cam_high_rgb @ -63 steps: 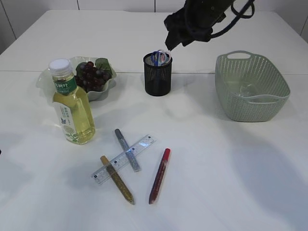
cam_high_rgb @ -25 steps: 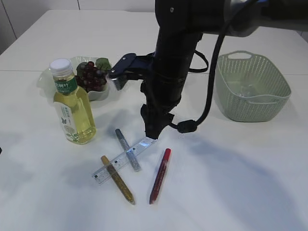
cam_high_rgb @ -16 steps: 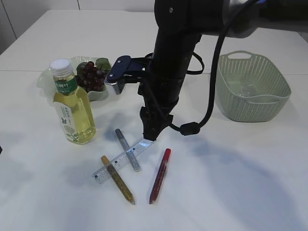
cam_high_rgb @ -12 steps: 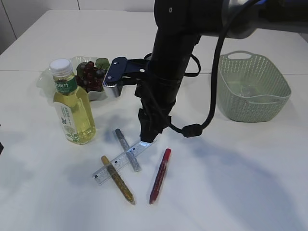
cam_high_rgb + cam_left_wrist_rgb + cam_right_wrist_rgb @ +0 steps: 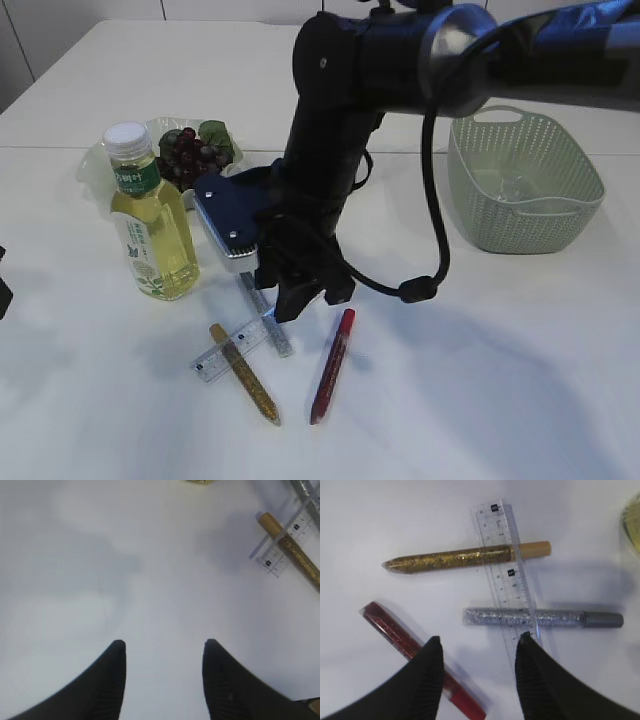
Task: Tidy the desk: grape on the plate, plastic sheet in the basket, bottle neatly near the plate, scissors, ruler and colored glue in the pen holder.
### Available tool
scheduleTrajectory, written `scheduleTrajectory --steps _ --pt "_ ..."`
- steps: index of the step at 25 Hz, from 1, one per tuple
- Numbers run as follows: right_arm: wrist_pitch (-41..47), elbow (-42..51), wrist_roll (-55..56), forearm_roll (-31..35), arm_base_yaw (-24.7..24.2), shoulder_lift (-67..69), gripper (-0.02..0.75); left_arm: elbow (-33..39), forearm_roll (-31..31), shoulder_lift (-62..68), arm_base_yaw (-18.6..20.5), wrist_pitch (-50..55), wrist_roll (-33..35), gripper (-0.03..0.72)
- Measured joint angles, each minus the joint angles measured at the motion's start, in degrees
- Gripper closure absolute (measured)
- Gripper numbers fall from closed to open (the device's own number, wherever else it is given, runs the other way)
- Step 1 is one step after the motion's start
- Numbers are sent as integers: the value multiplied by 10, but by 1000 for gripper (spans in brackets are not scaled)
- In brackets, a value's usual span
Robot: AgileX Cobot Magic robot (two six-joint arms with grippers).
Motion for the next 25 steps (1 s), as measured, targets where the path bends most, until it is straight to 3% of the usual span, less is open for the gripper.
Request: scheduleTrajectory --steps 7,13,18,25 --pt "-30 -31 -10 -2 45 44 360 0 0 0 0 -9 0 326" --pt "-28 -72 -7 -14 49 77 359 0 0 0 0 -9 0 326" --pt "-27 -79 0 -24 49 81 302 0 0 0 0 -10 0 326" --pt "-23 -79 7 -24 49 87 282 0 0 0 0 -10 0 326"
